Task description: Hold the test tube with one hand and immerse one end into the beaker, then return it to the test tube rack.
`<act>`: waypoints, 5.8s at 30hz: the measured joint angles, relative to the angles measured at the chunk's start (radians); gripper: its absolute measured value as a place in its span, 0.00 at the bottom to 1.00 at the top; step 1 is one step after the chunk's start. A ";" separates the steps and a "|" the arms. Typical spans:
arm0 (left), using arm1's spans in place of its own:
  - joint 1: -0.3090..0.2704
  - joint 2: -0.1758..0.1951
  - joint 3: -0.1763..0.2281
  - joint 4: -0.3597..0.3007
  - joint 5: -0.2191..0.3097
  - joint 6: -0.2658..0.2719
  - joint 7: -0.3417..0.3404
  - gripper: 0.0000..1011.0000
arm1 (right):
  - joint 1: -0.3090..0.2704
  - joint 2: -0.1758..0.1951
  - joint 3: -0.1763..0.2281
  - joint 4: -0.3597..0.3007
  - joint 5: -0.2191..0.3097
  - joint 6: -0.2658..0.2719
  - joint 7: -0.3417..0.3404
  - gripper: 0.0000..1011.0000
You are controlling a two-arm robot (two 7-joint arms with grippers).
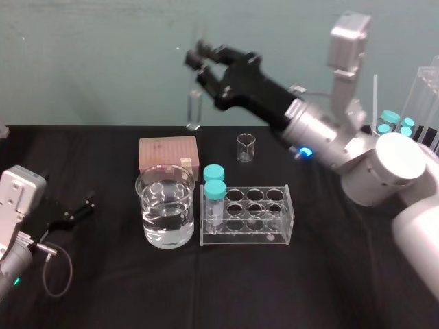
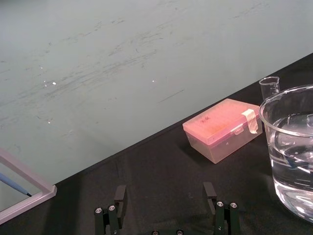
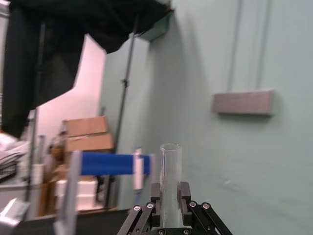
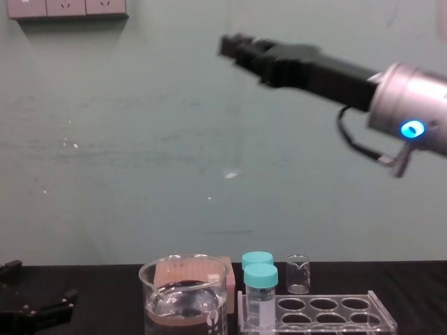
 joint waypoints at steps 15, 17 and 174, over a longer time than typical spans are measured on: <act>0.000 0.000 0.000 0.000 0.000 0.000 0.000 0.99 | -0.216 0.112 0.147 -0.171 -0.064 0.051 -0.212 0.23; 0.000 0.000 0.000 0.000 0.000 0.000 0.000 0.99 | -0.237 0.115 0.155 -0.177 -0.067 0.057 -0.222 0.23; 0.000 0.000 0.000 0.000 0.000 0.000 0.000 0.99 | -0.270 0.024 0.169 0.087 -0.178 0.091 -0.212 0.91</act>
